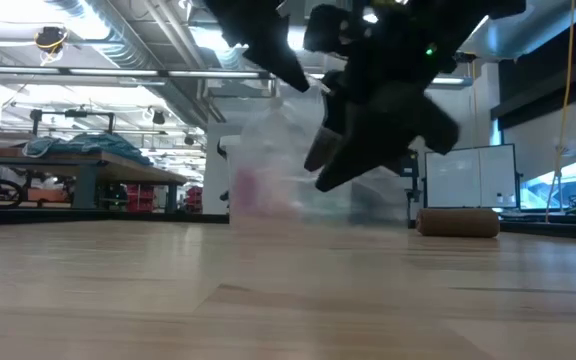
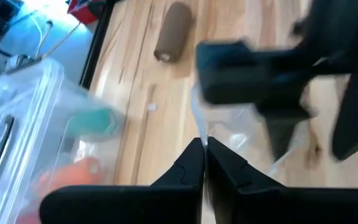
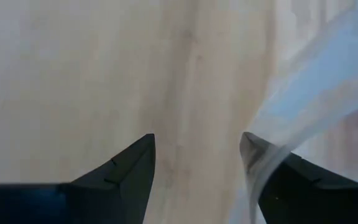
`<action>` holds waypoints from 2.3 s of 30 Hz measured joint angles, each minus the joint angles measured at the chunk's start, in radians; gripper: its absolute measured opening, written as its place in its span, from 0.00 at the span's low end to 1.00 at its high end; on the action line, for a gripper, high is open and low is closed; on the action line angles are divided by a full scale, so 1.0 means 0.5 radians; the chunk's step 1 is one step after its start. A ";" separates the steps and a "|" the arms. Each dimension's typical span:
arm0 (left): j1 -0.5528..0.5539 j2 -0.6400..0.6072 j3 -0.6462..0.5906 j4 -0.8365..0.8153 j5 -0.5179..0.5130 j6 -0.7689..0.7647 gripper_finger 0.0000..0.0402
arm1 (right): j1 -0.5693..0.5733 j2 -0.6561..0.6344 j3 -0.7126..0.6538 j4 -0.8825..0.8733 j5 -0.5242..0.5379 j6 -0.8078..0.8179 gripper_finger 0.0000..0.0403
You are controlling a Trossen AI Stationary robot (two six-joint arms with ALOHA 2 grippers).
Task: Roll bandage
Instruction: Open the transparent zip bag
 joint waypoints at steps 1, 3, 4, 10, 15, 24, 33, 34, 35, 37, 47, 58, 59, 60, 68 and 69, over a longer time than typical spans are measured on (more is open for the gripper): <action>0.009 0.000 0.000 -0.033 -0.006 -0.032 0.01 | 0.019 -0.006 0.000 -0.007 0.005 -0.003 0.59; 0.026 0.000 -0.003 -0.057 -0.019 -0.063 0.01 | 0.049 -0.014 0.000 -0.018 0.103 -0.022 0.59; 0.032 0.000 -0.012 -0.050 -0.024 -0.072 0.00 | 0.058 -0.014 0.005 -0.022 0.188 -0.033 0.59; 0.029 0.000 -0.018 -0.041 0.126 -0.049 0.01 | 0.026 0.001 0.010 -0.017 0.366 0.103 0.59; 0.040 0.000 -0.018 -0.040 0.148 -0.051 0.01 | 0.001 0.026 -0.025 0.061 0.022 0.156 0.59; 0.047 0.018 -0.020 -0.030 0.162 -0.084 0.00 | 0.050 0.008 0.021 0.025 0.305 0.164 0.59; 0.079 0.033 -0.203 0.419 0.205 0.113 0.00 | 0.047 0.135 -0.069 0.421 0.099 0.224 0.59; 0.093 0.033 -0.235 0.507 0.203 0.101 0.00 | 0.048 0.140 -0.073 0.442 0.121 0.248 0.59; 0.110 0.032 -0.272 0.594 0.213 0.090 0.00 | 0.048 0.148 -0.073 0.453 0.142 0.262 0.59; 0.142 0.033 -0.327 0.694 0.250 0.086 0.00 | 0.047 0.158 -0.079 0.455 0.165 0.275 0.59; 0.193 0.014 -0.424 0.698 0.544 0.157 0.00 | 0.063 0.136 -0.071 0.401 0.213 0.195 0.59; 0.177 -0.063 -0.423 0.586 0.366 0.116 0.00 | 0.140 -0.100 0.027 0.140 0.270 0.308 0.59; 0.176 -0.063 -0.423 0.589 0.366 0.113 0.00 | 0.139 -0.105 0.027 0.119 0.281 0.328 0.59; 0.176 -0.063 -0.423 0.588 0.366 0.113 0.00 | 0.134 -0.105 0.027 0.110 0.298 0.351 0.59; 0.177 -0.063 -0.423 0.596 0.361 0.122 0.00 | 0.136 -0.163 0.028 0.041 0.592 0.462 0.59; 0.177 -0.063 -0.423 0.595 0.361 0.122 0.00 | 0.136 -0.189 0.028 0.042 0.558 0.463 0.59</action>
